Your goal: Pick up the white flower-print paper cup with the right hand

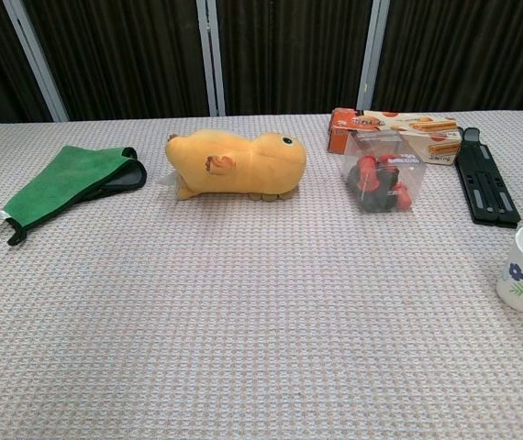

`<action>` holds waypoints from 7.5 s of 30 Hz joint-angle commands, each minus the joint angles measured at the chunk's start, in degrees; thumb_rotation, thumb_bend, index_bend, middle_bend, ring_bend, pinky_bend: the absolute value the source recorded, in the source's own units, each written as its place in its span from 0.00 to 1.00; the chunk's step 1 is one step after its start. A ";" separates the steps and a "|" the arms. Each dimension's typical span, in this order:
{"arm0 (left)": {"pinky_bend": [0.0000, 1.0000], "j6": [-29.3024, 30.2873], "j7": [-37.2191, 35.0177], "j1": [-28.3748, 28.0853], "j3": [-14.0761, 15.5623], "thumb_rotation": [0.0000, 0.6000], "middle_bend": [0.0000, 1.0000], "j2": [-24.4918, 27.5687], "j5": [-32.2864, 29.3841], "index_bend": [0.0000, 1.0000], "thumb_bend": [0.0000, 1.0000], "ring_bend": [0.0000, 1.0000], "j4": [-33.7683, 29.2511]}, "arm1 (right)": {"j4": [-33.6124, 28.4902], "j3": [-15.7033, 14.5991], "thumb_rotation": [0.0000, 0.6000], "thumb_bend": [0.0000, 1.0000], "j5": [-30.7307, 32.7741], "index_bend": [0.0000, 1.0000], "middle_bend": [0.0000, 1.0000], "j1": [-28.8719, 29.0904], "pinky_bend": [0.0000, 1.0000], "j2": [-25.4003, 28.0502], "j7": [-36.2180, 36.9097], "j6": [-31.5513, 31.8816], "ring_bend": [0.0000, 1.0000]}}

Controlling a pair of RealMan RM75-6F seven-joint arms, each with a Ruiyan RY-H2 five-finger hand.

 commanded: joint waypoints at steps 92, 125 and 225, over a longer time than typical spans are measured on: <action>0.00 -0.22 0.06 -0.17 0.06 1.00 0.00 0.07 0.16 0.00 0.00 0.00 0.01 | -5.53 3.98 1.00 0.24 24.35 0.46 0.14 15.26 0.00 -7.78 -9.07 -12.41 0.00; 0.00 -0.45 -0.32 -0.27 0.15 1.00 0.00 0.29 0.25 0.00 0.00 0.00 0.03 | 3.35 1.36 1.00 0.23 31.71 0.36 0.09 17.59 0.00 -13.57 -17.33 -10.32 0.00; 0.00 -0.57 -0.75 -0.33 0.24 1.00 0.00 0.43 0.36 0.00 0.00 0.00 0.11 | 8.55 11.23 1.00 0.24 29.32 0.36 0.11 7.89 0.00 -25.82 10.91 -8.23 0.00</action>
